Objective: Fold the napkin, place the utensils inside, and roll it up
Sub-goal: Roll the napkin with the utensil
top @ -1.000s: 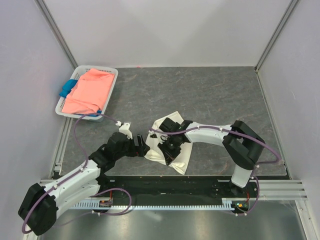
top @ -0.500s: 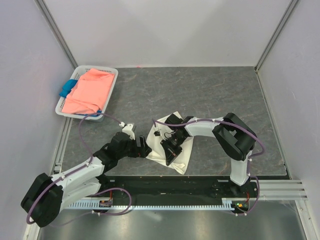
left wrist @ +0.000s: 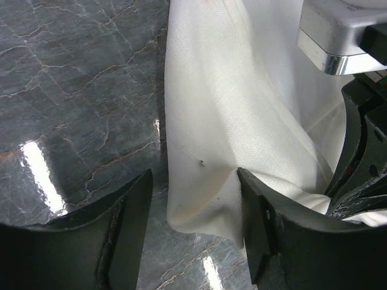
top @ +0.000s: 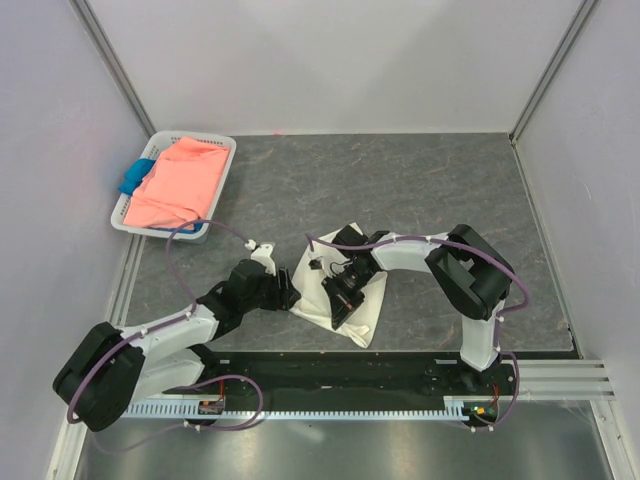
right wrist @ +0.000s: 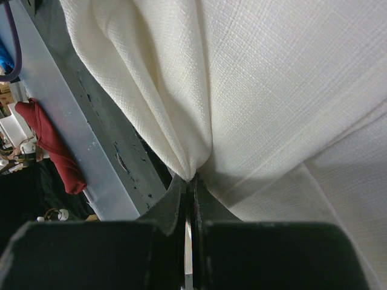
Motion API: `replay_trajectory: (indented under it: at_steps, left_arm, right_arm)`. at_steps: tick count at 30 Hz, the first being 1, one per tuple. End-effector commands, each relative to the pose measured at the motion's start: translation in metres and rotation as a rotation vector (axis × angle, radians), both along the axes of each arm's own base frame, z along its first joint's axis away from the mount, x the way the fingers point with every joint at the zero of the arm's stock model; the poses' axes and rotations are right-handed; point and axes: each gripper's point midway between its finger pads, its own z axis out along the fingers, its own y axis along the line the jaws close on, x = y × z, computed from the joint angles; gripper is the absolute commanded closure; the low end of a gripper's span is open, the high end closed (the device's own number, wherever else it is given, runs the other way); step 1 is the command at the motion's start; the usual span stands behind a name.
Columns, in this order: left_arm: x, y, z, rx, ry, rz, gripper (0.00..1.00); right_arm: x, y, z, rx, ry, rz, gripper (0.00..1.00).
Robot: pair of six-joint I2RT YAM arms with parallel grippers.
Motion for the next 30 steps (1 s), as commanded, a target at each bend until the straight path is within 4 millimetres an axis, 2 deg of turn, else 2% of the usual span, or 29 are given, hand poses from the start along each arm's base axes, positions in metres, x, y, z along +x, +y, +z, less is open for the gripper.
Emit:
replay_trajectory:
  at_steps: [1, 5, 9, 13, 15, 18, 19, 21, 22, 23, 25, 26, 28, 29, 30]
  left_arm:
    - [0.016, -0.005, 0.010, 0.009, -0.064, -0.001, 0.42]
    - [0.017, -0.004, 0.008, 0.015, -0.055, 0.004, 0.55]
    - [0.017, -0.005, 0.005, 0.024, -0.041, 0.005, 0.76]
    - [0.017, -0.006, 0.003, 0.038, -0.024, 0.000, 0.89]
    - [0.016, -0.006, 0.000, 0.046, -0.008, -0.004, 0.97]
    - [0.016, -0.006, -0.003, 0.060, 0.016, -0.008, 0.98]
    - [0.015, -0.007, -0.003, 0.063, 0.024, -0.011, 0.98]
    - [0.016, -0.007, -0.003, 0.070, 0.034, -0.009, 0.98]
    - [0.015, -0.006, -0.004, 0.077, 0.044, -0.008, 0.98]
    - [0.016, -0.008, -0.002, 0.076, 0.049, -0.007, 0.98]
    - [0.013, -0.006, -0.005, 0.093, 0.078, -0.011, 0.98]
    - [0.015, -0.008, -0.001, 0.091, 0.078, -0.011, 0.98]
    - [0.011, -0.005, -0.005, 0.115, 0.113, -0.015, 0.98]
    - [0.013, -0.007, -0.001, 0.116, 0.113, -0.012, 0.98]
    - [0.012, -0.006, -0.002, 0.122, 0.122, -0.013, 0.98]
  right_arm:
    - [0.002, 0.005, 0.000, 0.059, -0.002, 0.025, 1.00]
    - [0.005, 0.004, 0.001, 0.059, -0.004, 0.016, 1.00]
    - [0.010, 0.004, 0.005, 0.059, -0.021, 0.002, 1.00]
    - [0.014, 0.003, 0.011, 0.058, -0.039, -0.018, 1.00]
    - [0.017, 0.003, 0.014, 0.052, -0.055, -0.027, 0.97]
    - [0.021, 0.001, 0.020, 0.042, -0.086, -0.045, 0.86]
    - [0.023, 0.000, 0.023, 0.040, -0.098, -0.049, 0.77]
    - [0.029, -0.003, 0.030, 0.021, -0.148, -0.065, 0.67]
    - [0.032, -0.004, 0.035, 0.019, -0.177, -0.070, 0.57]
    - [0.036, -0.005, 0.046, 0.029, -0.221, -0.084, 0.50]
    - [0.044, -0.011, 0.053, 0.008, -0.296, -0.109, 0.38]
    - [0.047, -0.013, 0.067, 0.025, -0.351, -0.127, 0.34]
    - [0.052, -0.025, 0.066, -0.043, -0.449, -0.157, 0.28]
    - [0.054, -0.030, 0.074, -0.057, -0.506, -0.185, 0.26]
    - [0.047, -0.029, 0.074, -0.077, -0.543, -0.172, 0.23]
